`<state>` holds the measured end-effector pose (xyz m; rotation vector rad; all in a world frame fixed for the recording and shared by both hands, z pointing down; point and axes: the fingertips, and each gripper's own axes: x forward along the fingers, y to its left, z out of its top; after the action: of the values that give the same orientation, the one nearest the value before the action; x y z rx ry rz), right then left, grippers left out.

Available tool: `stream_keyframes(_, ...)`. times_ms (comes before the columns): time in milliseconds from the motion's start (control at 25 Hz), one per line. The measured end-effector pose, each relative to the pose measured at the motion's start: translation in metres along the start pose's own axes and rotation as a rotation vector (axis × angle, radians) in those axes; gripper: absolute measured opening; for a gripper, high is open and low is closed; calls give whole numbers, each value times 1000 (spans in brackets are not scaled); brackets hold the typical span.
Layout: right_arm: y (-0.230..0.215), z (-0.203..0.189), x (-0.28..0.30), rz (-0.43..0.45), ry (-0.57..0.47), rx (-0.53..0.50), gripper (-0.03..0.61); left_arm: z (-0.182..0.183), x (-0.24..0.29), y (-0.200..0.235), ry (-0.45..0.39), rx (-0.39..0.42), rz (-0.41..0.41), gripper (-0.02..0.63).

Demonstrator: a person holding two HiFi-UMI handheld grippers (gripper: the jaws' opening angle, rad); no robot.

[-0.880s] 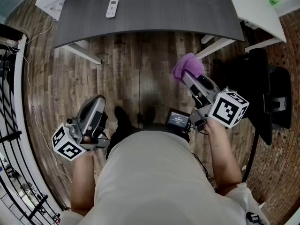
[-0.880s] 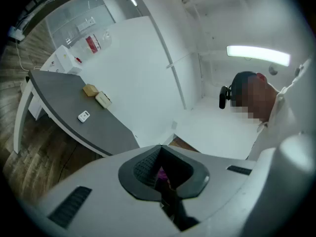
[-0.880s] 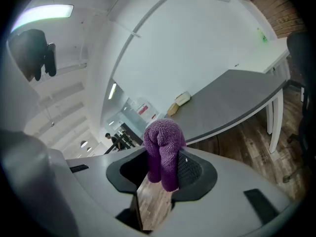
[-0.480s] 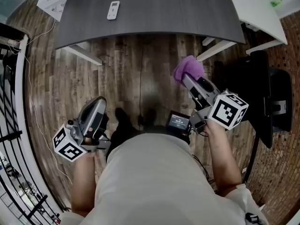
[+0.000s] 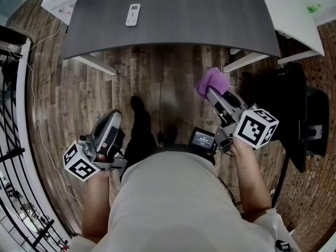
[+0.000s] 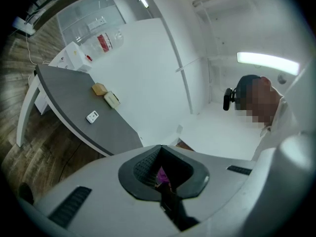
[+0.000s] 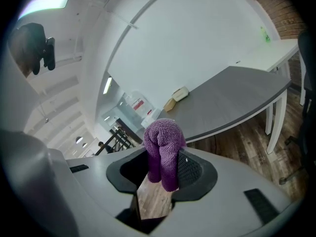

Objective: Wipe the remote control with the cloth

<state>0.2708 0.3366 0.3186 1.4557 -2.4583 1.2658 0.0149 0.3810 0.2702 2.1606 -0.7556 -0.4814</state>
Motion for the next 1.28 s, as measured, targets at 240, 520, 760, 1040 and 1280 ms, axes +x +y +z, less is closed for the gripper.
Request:
stream_keyframes(240,8,20,55,-66,2,11,137,48,29,58,41,-49,-28,3)
stream_keyframes(520,28,57,116,-141,-31,8,137,112,66,122,140,-41,-28,5)
stream_keyframes(760,51,74,162,-177,-20,-57,137,143,78,172,219,-38,-9,52)
stream_keyframes(1040,57,81,200,-212,81,-219,137,127,89,215,345,55,96,133)
stream_keyframes(1280,37,90,232,-165,208,-378,137,98,113,240,405,28,161,141)
